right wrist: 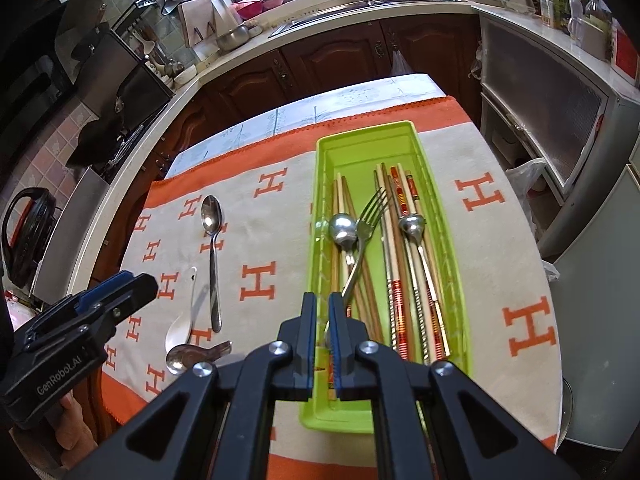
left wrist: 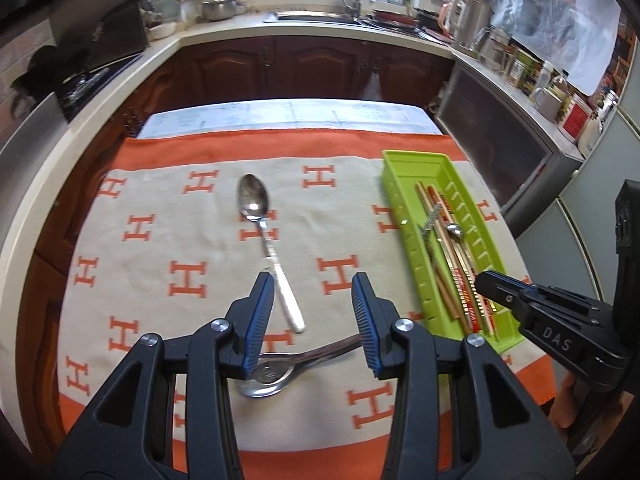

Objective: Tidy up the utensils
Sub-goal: 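Move both open tools back over the white ceramic spoon and steel spoon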

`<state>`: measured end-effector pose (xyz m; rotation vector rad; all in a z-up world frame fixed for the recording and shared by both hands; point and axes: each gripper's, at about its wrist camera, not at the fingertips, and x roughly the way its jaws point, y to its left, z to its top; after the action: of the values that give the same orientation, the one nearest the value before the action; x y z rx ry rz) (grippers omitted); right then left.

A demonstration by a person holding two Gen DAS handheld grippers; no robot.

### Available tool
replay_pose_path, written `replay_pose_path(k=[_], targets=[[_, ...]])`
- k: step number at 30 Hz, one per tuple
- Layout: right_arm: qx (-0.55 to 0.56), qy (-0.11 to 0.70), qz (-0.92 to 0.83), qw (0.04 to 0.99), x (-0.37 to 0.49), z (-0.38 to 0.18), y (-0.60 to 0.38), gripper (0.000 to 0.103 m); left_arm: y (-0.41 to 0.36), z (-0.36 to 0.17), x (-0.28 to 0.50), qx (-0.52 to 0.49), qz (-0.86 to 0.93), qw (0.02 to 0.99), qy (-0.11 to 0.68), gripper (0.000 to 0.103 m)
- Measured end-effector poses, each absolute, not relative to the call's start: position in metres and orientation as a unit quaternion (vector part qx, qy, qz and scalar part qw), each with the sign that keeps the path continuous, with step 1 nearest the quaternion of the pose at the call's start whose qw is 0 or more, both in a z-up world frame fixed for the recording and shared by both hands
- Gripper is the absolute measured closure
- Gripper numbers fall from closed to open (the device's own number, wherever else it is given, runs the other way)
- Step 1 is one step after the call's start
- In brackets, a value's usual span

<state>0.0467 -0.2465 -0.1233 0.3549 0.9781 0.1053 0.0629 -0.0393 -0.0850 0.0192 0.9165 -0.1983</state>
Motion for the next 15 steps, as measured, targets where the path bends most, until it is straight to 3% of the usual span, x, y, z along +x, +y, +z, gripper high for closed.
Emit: replay_pose_path(k=[5, 9, 15], targets=[[0.159, 0.464, 0.062, 0.869, 0.043, -0.119, -0.228, 0.097, -0.017, -0.082, 0.057, 0.011, -0.075, 0.9, 0.428, 0.066], [0.145, 0.46, 0.069, 0.873, 0.041, -0.116, -0.21, 0.097, -0.001, -0.081, 0.052, 0.008, -0.062, 0.905, 0.42, 0.055], [0.126, 0.46, 0.086, 0.875, 0.042, -0.113, -0.186, 0.097, 0.018, -0.086, 0.051, 0.003, -0.045, 0.907, 0.419, 0.054]])
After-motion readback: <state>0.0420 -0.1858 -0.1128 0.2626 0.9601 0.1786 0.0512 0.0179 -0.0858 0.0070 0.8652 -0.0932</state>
